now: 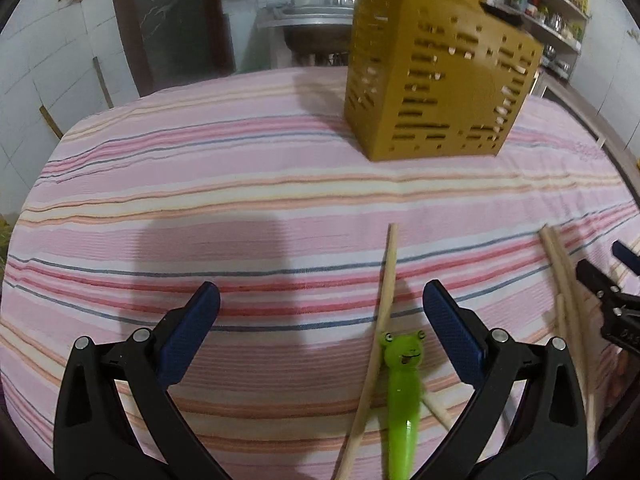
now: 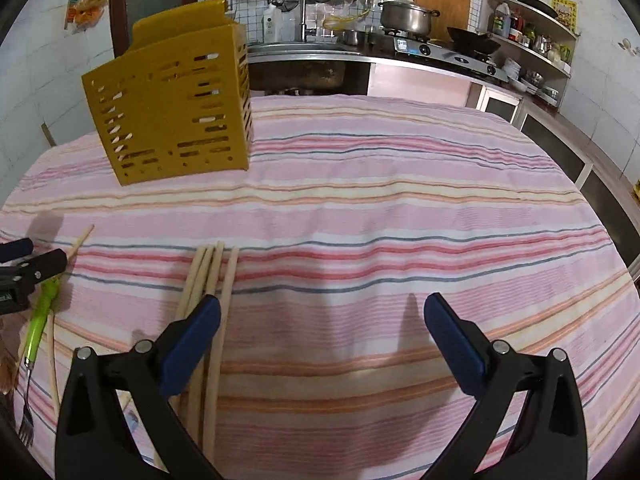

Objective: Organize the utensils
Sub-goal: 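Grasp a wooden chopstick with the left tool while the right tool grasps another chopstick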

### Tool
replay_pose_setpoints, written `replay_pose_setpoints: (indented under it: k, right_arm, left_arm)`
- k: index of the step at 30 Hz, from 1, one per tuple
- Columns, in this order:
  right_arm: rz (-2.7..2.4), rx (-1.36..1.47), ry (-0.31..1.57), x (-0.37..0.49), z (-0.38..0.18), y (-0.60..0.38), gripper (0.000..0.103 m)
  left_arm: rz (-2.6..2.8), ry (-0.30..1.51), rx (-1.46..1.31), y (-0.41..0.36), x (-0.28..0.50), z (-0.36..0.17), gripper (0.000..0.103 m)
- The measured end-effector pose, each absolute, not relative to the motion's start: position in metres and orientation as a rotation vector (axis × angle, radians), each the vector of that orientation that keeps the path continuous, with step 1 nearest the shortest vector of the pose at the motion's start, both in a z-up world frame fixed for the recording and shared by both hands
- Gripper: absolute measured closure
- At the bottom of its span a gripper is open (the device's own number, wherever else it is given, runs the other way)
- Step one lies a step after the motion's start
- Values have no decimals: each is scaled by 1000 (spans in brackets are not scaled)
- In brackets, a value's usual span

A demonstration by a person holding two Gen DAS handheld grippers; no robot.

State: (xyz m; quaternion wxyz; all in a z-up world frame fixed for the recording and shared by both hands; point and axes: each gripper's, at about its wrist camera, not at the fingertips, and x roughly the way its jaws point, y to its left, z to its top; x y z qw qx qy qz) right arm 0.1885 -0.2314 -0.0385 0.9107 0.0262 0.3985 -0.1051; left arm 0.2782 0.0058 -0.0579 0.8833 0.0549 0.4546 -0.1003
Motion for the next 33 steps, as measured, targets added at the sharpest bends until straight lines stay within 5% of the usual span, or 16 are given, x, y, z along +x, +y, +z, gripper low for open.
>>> replay_pose_setpoints:
  k: [19, 25, 33]
  right_arm:
    - [-224, 18, 878, 197, -48, -223, 4]
    - [-236, 54, 907, 199, -49, -225, 4]
    - [-282, 124, 946, 202, -50, -228, 4]
  left_arm:
    - [-151, 972, 122, 12, 293, -67, 7]
    - [-156, 977, 125, 13, 294, -63, 20]
    - [-177, 987, 150, 3, 286, -57, 50]
